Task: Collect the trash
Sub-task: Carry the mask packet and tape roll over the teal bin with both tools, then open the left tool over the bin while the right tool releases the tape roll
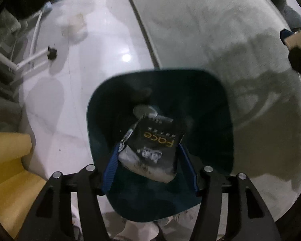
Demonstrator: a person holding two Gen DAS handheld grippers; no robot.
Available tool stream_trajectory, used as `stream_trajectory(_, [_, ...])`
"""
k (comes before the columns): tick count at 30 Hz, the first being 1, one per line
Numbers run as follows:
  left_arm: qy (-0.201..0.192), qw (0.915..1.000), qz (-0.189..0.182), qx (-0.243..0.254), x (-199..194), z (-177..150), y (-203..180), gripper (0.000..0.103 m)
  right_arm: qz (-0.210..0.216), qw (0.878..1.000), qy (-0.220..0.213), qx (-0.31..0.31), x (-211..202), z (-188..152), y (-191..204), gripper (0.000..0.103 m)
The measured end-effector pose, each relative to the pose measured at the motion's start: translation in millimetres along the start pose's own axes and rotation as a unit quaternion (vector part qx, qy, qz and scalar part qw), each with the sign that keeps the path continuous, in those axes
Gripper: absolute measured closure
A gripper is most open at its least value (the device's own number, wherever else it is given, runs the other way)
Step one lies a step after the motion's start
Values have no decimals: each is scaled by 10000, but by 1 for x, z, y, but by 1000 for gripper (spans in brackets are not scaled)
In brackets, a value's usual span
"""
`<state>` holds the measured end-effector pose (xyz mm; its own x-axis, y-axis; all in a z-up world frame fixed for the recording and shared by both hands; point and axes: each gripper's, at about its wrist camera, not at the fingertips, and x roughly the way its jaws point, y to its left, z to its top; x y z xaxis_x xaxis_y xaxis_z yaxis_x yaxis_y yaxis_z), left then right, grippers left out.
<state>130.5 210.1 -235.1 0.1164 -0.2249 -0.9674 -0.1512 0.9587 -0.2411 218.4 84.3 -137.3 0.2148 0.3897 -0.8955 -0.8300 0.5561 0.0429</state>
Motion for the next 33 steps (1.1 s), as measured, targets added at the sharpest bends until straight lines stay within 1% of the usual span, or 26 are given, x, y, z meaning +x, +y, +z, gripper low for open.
stream_trajectory(1, [27, 10000, -19, -19, 1, -1, 2, 36, -10, 10000, 91, -16, 5, -2, 1, 51])
stream_trajectory(3, [-26, 9999, -60, -79, -3, 0, 7, 26, -70, 9996, 276, -86, 15, -5, 2, 51])
stream_trajectory(4, [-84, 9999, -84, -88, -6, 1, 9, 24, -93, 9993, 342, -103, 21, -6, 2, 51])
stream_trajectory(9, [-394, 9989, -172, -180, -26, 8, 14, 23, -47, 9975, 687, -126, 42, -11, 7, 51])
stream_trajectory(11, [-554, 9979, -283, -181, -34, 10, 15, 23, -60, 9968, 782, -144, 50, -13, 11, 51])
stream_trajectory(13, [-722, 9962, -426, -228, -41, 14, 18, 22, 51, 9957, 913, -129, 59, -13, 13, 50])
stream_trajectory(15, [-898, 9945, -455, -292, -51, 17, 22, 22, 158, 9945, 1035, -93, 65, -16, 17, 50])
stream_trajectory(17, [-1052, 9931, -412, -324, -58, 20, 27, 22, 126, 9938, 1095, -161, 70, -18, 24, 48])
stream_trajectory(18, [-1123, 9923, -406, -340, -61, 21, 29, 22, 117, 9934, 1122, -194, 71, -18, 27, 43])
stream_trajectory(19, [-1230, 9909, -404, -368, -67, 23, 31, 22, 132, 9931, 1142, -215, 71, -18, 30, 37])
stream_trajectory(21, [-1353, 9891, -418, -408, -74, 26, 35, 22, 151, 9932, 1133, -231, 69, -16, 33, 31])
stream_trajectory(23, [-1535, 9861, -480, -423, -84, 29, 36, 22, 194, 9931, 1134, -244, 67, -15, 36, 30])
stream_trajectory(27, [-1942, 9799, -399, -215, -104, 34, 27, 22, 274, 9935, 1078, -228, 61, -14, 38, 27])
stream_trajectory(30, [-2250, 9738, -333, -30, -120, 38, 17, 20, 320, 9951, 920, -180, 47, -13, 38, 22])
stream_trajectory(31, [-2407, 9700, -331, 35, -128, 40, 11, 19, 324, 9956, 860, -169, 42, -13, 38, 20])
stream_trajectory(33, [-2585, 9653, -354, 101, -139, 45, 4, 17, 317, 9967, 729, -135, 29, -11, 38, 19])
